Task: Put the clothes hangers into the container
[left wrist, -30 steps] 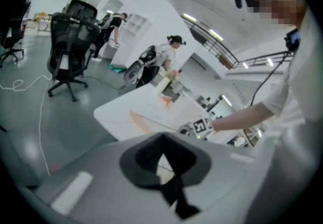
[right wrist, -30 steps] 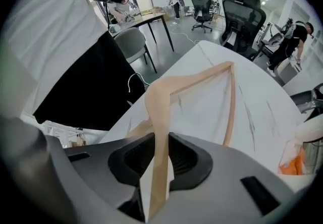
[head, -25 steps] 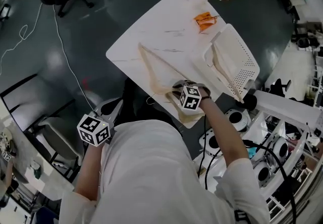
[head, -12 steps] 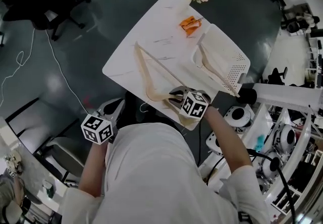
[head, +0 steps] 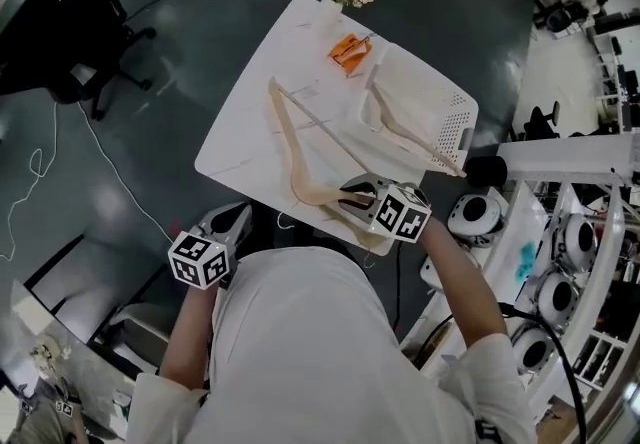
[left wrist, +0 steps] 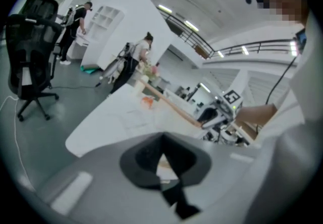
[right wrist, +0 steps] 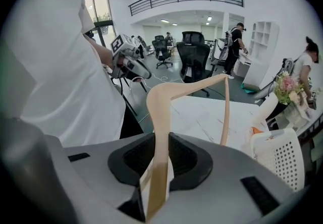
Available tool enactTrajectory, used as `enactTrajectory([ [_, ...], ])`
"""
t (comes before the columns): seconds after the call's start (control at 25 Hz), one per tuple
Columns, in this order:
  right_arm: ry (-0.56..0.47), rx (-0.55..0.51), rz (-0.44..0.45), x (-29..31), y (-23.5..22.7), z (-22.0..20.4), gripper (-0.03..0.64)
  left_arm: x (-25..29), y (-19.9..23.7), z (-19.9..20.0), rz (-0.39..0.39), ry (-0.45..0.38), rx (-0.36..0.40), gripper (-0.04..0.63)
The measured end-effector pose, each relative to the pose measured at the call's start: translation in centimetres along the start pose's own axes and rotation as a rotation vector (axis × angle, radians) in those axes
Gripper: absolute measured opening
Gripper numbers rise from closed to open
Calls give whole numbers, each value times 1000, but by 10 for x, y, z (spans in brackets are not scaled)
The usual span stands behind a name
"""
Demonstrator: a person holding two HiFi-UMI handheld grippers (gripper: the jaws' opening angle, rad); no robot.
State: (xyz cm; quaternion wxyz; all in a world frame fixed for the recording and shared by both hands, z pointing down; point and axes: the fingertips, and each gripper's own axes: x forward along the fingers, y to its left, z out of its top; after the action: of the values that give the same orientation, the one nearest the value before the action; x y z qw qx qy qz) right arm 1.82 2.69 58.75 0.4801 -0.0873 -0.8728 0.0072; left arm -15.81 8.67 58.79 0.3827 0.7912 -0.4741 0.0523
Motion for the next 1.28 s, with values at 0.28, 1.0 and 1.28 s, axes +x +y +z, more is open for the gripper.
enactTrajectory([
  [0.28,-99,191,-112,-49,-20,-3,77,23,-5,7,-89,56,48,3],
  [1.0,-207,768,-229,-128,-72,-78,77,56,1,6,-240,192,121,3],
  [1.28,-192,960,-134,-122,-88,-106,77,70,4,11,-227,209,118,3],
])
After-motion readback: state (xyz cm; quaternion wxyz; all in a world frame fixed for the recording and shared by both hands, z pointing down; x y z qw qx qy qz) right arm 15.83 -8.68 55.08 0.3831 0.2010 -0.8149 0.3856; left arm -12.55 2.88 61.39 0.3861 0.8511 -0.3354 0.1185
